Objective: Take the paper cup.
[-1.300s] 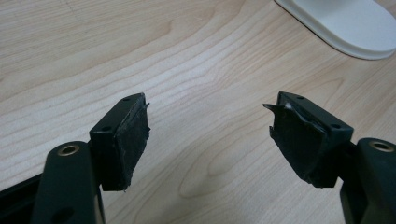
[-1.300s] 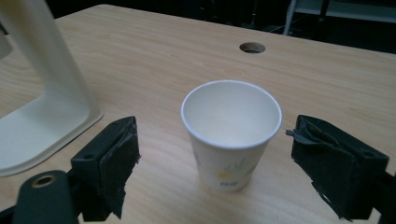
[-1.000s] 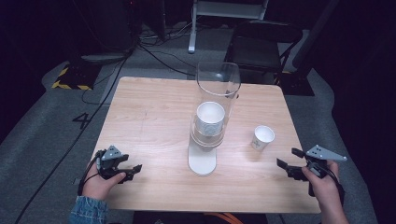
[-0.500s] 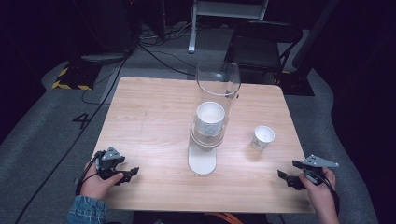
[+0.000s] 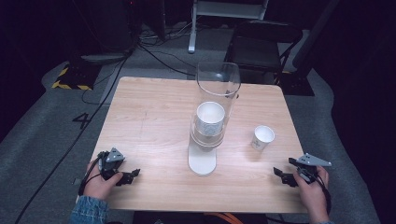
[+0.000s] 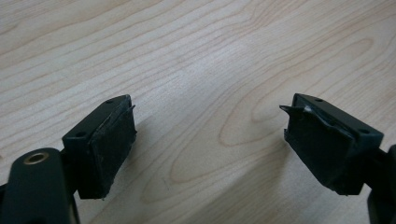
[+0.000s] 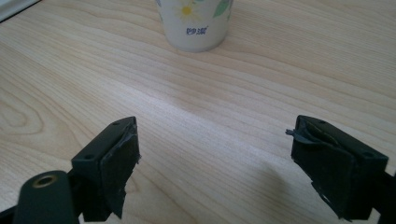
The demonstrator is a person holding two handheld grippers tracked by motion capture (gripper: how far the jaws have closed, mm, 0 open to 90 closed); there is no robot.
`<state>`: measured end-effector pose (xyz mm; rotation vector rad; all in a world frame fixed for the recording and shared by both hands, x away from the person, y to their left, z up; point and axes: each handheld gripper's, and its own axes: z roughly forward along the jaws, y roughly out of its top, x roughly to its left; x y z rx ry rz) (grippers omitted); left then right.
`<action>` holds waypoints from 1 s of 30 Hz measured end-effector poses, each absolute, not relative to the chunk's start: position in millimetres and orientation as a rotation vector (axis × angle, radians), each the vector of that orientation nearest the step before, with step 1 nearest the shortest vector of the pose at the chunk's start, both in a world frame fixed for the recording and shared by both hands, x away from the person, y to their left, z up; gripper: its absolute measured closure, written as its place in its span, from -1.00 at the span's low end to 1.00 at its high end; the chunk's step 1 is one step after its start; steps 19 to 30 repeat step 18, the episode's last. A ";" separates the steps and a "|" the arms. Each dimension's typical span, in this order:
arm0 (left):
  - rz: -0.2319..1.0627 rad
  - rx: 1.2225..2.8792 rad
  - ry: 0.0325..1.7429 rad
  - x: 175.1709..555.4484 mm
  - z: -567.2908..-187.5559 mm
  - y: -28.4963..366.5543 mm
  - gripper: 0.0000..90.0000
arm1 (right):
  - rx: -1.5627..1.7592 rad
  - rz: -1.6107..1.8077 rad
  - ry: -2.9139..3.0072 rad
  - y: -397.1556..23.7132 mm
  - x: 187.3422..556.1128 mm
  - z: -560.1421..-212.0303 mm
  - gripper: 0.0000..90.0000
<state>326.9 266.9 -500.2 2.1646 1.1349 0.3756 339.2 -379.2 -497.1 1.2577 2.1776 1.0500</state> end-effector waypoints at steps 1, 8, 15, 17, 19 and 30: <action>0.409 2.173 1.107 327.5 -502.7 266.4 -0.66 | 1.247 1.056 2.201 -378.6 341.7 -500.1 -0.65; 0.411 2.161 1.095 328.1 -504.4 266.9 -0.70 | 1.230 0.985 2.252 -373.1 346.0 -504.5 -0.68; 0.413 2.162 1.097 328.3 -504.5 266.7 -0.71 | 1.299 0.928 2.235 -372.4 349.5 -505.8 -0.99; 0.421 2.163 1.098 328.3 -504.5 266.7 -0.71 | 1.300 0.928 2.234 -372.3 349.4 -505.8 -0.99; 0.417 2.166 1.098 328.5 -504.3 266.7 -0.72 | 1.300 0.929 2.234 -372.3 349.4 -505.8 -0.99; 0.417 2.166 1.098 328.5 -504.3 266.7 -0.72 | 1.300 0.929 2.234 -372.3 349.4 -505.8 -0.99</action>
